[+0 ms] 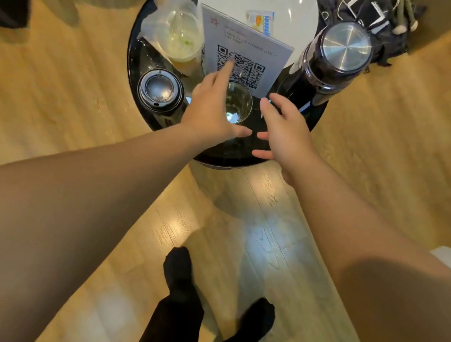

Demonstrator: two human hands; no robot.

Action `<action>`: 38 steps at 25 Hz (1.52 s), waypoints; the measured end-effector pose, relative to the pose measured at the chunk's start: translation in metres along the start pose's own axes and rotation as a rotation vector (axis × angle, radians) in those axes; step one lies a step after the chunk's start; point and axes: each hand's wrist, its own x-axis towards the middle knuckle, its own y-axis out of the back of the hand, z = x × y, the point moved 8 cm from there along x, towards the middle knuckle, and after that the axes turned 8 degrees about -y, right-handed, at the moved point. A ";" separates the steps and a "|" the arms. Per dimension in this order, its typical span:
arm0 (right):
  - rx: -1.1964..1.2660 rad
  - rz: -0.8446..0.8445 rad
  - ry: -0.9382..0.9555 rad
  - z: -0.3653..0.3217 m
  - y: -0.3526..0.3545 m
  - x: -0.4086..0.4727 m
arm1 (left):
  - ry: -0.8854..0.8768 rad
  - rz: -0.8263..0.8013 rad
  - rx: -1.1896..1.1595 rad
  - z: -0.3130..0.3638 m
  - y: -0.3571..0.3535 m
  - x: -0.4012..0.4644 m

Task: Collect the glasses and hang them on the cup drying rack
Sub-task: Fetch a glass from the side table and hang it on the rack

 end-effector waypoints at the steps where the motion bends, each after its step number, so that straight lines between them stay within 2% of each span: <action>1: 0.013 -0.002 -0.003 0.002 -0.002 0.001 | 0.014 0.005 -0.016 0.000 -0.003 0.000; 7: 0.055 0.000 -0.021 0.014 -0.008 0.008 | 0.058 0.077 -0.038 -0.001 -0.011 0.002; 12: 0.156 -0.001 -0.110 0.023 -0.003 0.007 | 0.051 0.092 -0.052 0.003 0.002 -0.001; 19: 0.406 -0.040 -0.137 -0.008 0.003 -0.018 | -0.045 0.201 -0.092 0.071 0.053 -0.019; 23: 0.609 -0.110 -0.145 -0.037 0.022 -0.054 | -0.130 0.263 -0.072 0.140 0.099 -0.042; 28: 0.820 -0.226 -0.115 -0.082 0.069 -0.139 | -0.208 0.367 -0.018 0.248 0.161 -0.091; 33: 0.866 -0.357 0.002 -0.142 0.139 -0.263 | -0.226 0.449 0.044 0.375 0.236 -0.165; 38: 1.032 -0.619 0.064 -0.196 0.187 -0.404 | -0.286 0.501 0.069 0.496 0.316 -0.254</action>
